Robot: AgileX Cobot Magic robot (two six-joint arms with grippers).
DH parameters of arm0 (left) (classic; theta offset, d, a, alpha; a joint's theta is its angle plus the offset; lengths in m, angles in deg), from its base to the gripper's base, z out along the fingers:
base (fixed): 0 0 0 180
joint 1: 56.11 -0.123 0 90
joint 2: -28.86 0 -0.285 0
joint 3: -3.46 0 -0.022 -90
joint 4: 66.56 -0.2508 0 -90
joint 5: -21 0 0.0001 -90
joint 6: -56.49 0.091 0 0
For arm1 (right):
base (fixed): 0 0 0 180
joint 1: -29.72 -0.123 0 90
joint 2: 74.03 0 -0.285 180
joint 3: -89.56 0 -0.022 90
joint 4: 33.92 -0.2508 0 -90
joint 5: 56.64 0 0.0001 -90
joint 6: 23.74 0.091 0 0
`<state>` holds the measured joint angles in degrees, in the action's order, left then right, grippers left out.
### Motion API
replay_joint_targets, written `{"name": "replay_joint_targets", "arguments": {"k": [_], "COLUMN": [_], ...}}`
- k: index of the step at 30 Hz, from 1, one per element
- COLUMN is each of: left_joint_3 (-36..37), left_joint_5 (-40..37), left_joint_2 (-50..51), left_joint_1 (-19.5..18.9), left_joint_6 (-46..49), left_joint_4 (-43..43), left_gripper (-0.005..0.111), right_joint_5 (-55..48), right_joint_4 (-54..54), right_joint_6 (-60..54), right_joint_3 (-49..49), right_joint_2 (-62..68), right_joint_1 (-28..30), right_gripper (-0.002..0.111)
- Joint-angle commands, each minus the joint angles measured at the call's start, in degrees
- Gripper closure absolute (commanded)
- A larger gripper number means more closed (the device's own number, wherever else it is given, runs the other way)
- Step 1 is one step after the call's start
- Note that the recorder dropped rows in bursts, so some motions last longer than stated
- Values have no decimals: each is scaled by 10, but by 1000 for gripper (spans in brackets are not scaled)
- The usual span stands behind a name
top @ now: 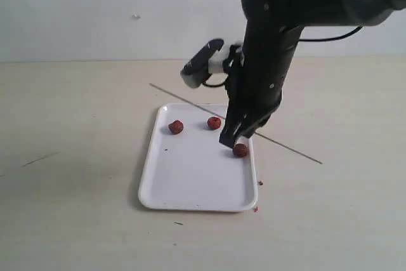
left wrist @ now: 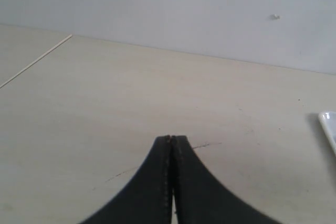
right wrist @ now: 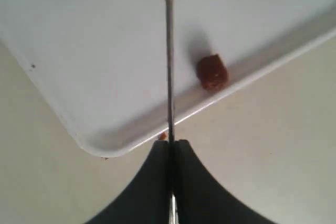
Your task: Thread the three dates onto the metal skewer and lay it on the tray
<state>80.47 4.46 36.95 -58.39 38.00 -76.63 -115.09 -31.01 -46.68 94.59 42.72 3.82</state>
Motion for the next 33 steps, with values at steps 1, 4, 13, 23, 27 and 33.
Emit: {"name": "replay_joint_targets", "arguments": {"k": [1, 4, 13, 23, 27, 33], "left_joint_3": [2, 2, 2, -138, -335, -571], "left_joint_5": [7, 87, 248, 403, 174, -100], "left_joint_2": [-3, -3, -3, 99, 394, 751], "left_joint_1": [-1, -1, -1, -1, 1, 96], "left_joint_6": [2, -9, -136, -32, 49, 141], "left_joint_4": [2, 5, 10, 196, 185, 169], "left_gripper": [107, 107, 107, 107, 107, 84], "right_joint_5": [65, 90, 155, 173, 173, 173], "right_joint_4": [4, 4, -70, -150, -150, -150], "right_joint_6": [44, 65, 23, -39, -39, -39], "right_joint_3": [4, 4, -47, -47, -47, -47], "right_joint_2": [-60, -87, -80, -80, -80, -80], "right_joint_1": [19, 76, 212, 212, 212, 212], "right_gripper": [108, 108, 108, 108, 108, 108]}}
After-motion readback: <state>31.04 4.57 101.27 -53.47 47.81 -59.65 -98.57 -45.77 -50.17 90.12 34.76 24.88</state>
